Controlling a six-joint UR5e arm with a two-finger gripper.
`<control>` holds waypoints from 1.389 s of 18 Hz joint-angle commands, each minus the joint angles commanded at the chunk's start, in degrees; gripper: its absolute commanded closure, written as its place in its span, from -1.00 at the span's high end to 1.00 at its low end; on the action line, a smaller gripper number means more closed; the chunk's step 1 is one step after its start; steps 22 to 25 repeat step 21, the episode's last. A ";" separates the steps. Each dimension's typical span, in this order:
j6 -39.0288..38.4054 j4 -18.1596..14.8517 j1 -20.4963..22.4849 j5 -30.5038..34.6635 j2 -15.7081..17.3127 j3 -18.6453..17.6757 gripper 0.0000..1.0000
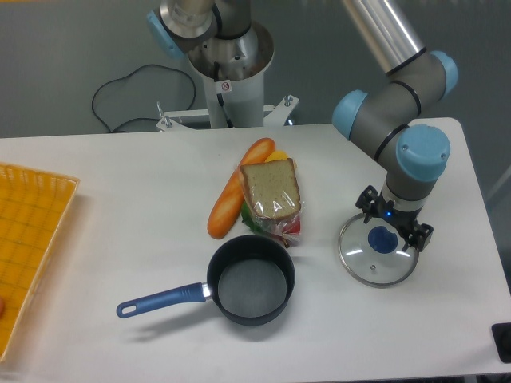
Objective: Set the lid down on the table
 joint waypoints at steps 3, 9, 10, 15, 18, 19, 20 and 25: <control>4.38 -2.63 -0.26 0.52 0.44 1.05 1.00; 6.15 -6.77 -0.09 0.44 0.88 4.30 1.00; 6.59 -7.29 -0.09 0.53 0.71 5.27 1.00; 11.08 -14.33 0.00 2.11 -0.26 10.55 1.00; 11.16 -14.59 0.00 2.11 -0.61 11.95 1.00; 11.16 -15.55 0.09 2.20 -0.79 12.83 1.00; 11.16 -16.60 0.09 2.20 -1.14 13.70 1.00; 11.16 -17.31 0.09 2.20 -1.23 14.32 1.00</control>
